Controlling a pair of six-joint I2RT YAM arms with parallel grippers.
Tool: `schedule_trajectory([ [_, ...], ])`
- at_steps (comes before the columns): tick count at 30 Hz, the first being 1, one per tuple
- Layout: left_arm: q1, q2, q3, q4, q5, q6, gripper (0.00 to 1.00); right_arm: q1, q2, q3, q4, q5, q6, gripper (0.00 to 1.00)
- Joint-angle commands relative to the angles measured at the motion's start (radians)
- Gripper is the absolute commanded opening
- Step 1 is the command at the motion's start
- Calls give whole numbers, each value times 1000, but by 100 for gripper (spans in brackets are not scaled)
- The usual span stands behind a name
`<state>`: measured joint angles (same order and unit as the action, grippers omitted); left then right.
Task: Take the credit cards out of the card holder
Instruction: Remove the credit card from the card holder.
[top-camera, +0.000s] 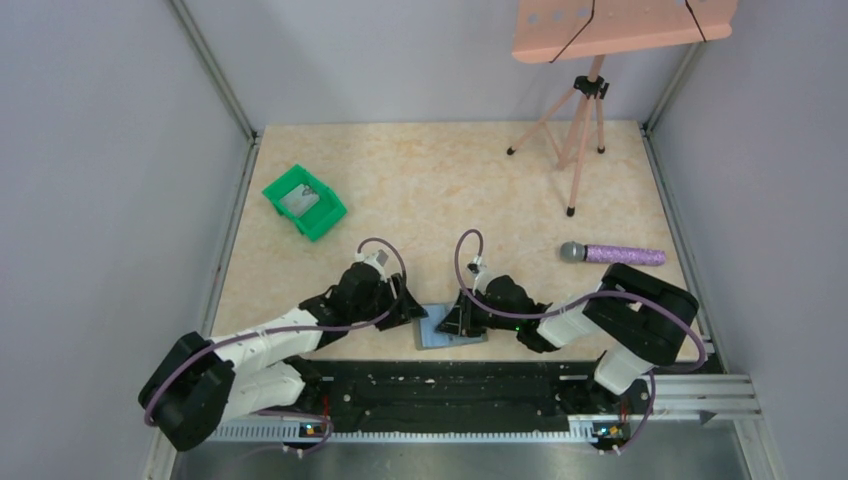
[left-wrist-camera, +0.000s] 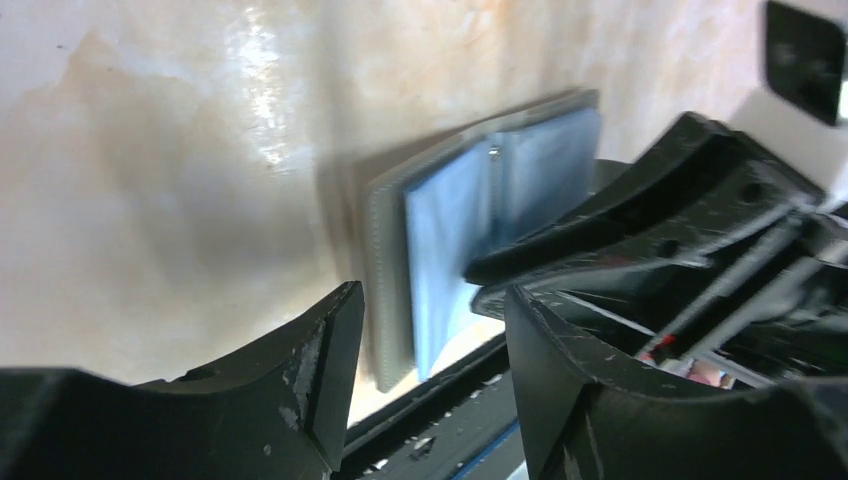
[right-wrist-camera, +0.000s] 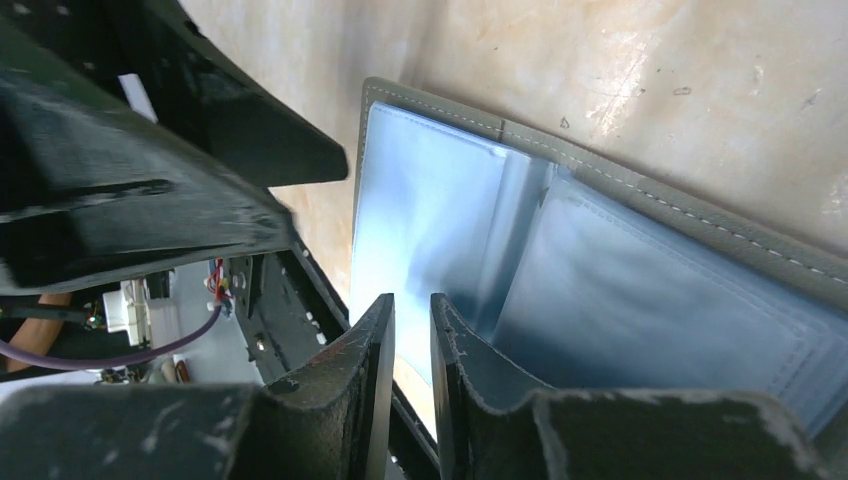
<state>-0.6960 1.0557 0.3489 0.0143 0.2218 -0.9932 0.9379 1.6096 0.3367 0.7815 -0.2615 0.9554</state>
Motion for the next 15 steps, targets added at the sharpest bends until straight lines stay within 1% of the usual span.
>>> schedule_trajectory([
  [1,1,77,15,16,6,53,58,-9,9,31,46,-2,-1,19],
  [5,1,107,12,21,-8,65,54,-9,-5,29,33,0,0,19],
  [8,1,132,24,-5,-30,86,47,-9,-31,35,7,-2,-1,20],
  [9,1,142,31,-9,-34,93,46,-9,-45,38,-8,-1,-2,22],
  [12,1,167,38,-10,-35,109,42,-9,-105,47,-86,22,-16,31],
  [15,1,187,40,-10,-32,113,38,-10,-191,57,-232,82,-53,38],
])
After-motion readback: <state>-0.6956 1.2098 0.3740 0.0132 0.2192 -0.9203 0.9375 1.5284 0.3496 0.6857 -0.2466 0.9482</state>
